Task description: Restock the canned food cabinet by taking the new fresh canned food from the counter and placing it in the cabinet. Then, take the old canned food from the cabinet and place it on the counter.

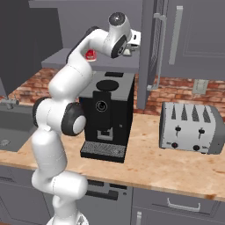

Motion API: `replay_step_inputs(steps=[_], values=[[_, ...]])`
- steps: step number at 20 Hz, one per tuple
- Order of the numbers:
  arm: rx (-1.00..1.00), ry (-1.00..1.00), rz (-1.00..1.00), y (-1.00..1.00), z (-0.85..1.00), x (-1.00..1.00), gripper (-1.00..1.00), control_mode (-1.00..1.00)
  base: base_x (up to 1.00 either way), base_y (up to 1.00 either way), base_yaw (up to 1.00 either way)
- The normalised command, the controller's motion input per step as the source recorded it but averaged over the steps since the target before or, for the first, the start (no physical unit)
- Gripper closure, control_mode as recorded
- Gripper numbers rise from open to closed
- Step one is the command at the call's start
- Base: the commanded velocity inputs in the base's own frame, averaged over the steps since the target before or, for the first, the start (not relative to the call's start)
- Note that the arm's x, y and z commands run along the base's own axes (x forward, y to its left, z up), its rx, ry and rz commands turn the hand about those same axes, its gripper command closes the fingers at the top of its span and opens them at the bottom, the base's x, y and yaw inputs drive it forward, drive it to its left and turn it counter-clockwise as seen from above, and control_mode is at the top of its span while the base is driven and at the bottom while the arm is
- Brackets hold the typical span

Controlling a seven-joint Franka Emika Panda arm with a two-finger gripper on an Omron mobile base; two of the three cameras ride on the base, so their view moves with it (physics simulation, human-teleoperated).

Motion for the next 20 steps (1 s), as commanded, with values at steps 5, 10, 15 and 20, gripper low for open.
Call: replay_step_inputs(steps=[5,10,15,20], values=[[0.00,-0.12,0.00,0.00,0.00,-0.69,1.00,-1.00,0.00,0.00,0.00],[0.00,-0.13,0.00,0.00,0.10,-0.89,1.00,-1.00,0.00,0.00,0.00],[0.00,-0.08,0.00,0.02,0.07,-1.00,1.00,-1.00,0.00,0.00,0.00],[0.00,-0.02,0.00,0.19,0.03,-1.00,1.00,-1.00,0.00,0.00,0.00]])
